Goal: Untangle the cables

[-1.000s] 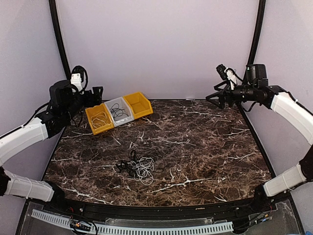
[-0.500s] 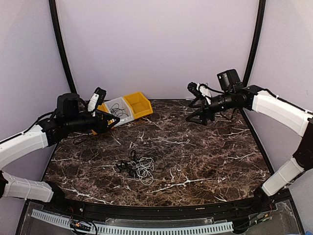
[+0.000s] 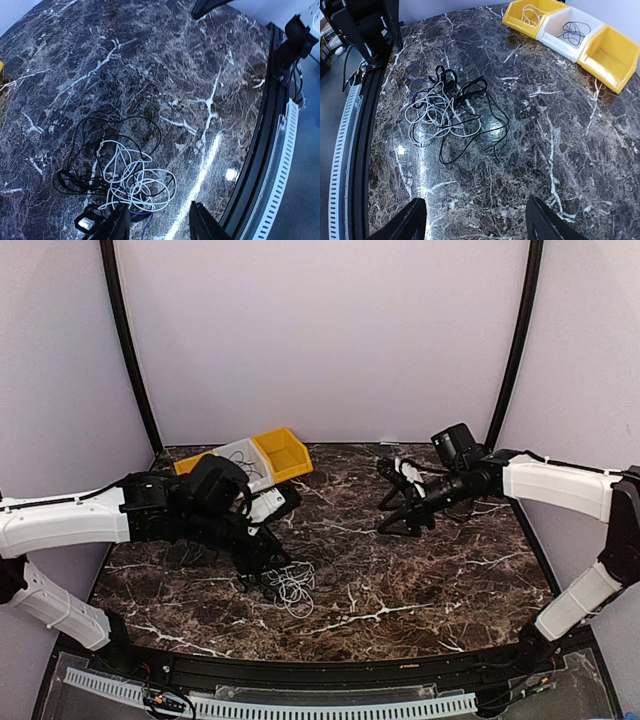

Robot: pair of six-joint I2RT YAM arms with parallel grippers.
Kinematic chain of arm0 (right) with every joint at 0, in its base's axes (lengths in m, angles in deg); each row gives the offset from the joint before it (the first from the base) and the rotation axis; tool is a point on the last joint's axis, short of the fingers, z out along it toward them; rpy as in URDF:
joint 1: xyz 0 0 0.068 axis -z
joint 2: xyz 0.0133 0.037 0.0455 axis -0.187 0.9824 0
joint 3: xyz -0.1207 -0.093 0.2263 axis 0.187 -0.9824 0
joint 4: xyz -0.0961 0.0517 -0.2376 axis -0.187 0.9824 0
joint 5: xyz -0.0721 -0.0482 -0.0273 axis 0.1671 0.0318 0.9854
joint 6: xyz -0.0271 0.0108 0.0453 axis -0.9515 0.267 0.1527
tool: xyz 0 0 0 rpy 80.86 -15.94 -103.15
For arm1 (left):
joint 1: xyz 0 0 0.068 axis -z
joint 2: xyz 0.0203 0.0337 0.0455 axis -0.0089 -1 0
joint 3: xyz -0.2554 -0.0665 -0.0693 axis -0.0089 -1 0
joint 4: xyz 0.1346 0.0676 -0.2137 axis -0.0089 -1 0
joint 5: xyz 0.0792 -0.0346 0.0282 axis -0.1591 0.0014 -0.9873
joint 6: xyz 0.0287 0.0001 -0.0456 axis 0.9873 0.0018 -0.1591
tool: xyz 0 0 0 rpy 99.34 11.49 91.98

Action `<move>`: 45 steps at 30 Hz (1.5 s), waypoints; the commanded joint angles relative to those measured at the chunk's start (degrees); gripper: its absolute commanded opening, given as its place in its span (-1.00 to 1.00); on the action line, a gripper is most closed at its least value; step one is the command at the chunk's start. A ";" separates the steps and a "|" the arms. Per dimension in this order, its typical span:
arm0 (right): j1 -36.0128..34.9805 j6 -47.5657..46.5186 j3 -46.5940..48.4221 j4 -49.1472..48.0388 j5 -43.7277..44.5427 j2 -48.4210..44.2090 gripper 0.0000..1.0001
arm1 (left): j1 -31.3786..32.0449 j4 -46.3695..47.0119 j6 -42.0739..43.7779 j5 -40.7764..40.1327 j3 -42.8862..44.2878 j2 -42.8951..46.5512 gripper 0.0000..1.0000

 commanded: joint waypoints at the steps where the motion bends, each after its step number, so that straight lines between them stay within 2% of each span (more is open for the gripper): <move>1: -0.55 -1.16 -4.57 -5.72 -1.26 -1.85 0.38 | 6.59 -15.67 5.87 -13.23 5.28 -4.68 -0.13; 4: -0.53 -1.02 -7.47 -7.98 -0.58 -2.52 0.38 | 9.67 -20.64 7.49 -18.88 6.48 -7.22 -0.13; 6: -0.59 -1.03 -7.73 -8.28 -1.03 -2.41 0.38 | 10.47 -24.04 7.43 -19.94 6.51 -8.38 -0.14; 13: -0.59 -1.08 -8.04 -8.10 -1.12 -2.19 0.38 | 11.91 -24.50 11.53 -23.25 0.47 -9.41 -0.16; 19: -0.57 -1.58 -8.30 -8.23 0.49 -3.17 0.40 | 11.93 -19.60 17.24 -23.78 -6.38 -8.95 -0.15; 27: -0.58 -1.95 -8.18 -8.17 0.97 -2.17 0.41 | 11.93 -12.35 20.47 -28.63 -10.26 -6.16 -0.13; 34: -0.53 -2.06 -8.01 -7.80 1.48 -1.96 0.41 | 11.97 -10.08 23.92 -32.83 -11.00 -4.90 -0.11; 38: -0.52 -2.06 -7.92 -7.84 1.80 -1.82 0.41 | 12.24 -5.70 27.39 -31.26 -12.73 -3.05 0.01; 45: -0.58 -2.09 -7.86 -7.84 2.43 -1.41 0.42 | 12.45 -0.86 31.09 -25.90 -13.14 -2.60 0.02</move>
